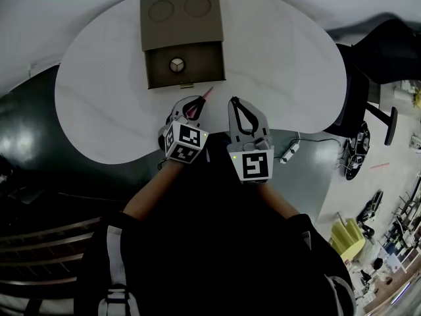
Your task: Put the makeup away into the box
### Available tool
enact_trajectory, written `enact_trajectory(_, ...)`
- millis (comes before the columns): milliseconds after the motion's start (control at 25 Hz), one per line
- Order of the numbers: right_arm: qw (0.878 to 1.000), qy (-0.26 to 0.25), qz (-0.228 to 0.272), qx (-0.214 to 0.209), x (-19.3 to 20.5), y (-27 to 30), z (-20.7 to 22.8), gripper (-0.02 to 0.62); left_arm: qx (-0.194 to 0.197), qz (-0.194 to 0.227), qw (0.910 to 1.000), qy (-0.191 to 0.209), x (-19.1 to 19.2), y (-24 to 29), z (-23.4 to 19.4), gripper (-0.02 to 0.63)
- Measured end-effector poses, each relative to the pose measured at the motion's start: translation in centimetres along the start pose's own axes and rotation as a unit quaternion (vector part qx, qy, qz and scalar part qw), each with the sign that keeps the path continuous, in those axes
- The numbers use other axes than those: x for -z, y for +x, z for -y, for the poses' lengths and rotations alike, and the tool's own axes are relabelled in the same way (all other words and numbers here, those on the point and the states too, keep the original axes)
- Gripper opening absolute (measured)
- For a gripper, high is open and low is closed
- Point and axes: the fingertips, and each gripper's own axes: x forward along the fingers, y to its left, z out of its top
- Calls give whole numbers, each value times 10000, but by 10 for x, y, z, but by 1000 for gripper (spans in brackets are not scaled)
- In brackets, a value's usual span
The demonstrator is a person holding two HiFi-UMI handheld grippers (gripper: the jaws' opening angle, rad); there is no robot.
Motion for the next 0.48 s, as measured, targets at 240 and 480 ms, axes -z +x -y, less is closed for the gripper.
enact_trajectory(240, 10000, 10, 2, -6, -4, 9, 4, 23, -178, 422, 9989, 132, -35, -15, -13, 48)
enact_trajectory(480, 10000, 15, 26, -12, -10, 22, 10, 21, -198, 702, 9973, 44, -65, -17, -25, 49)
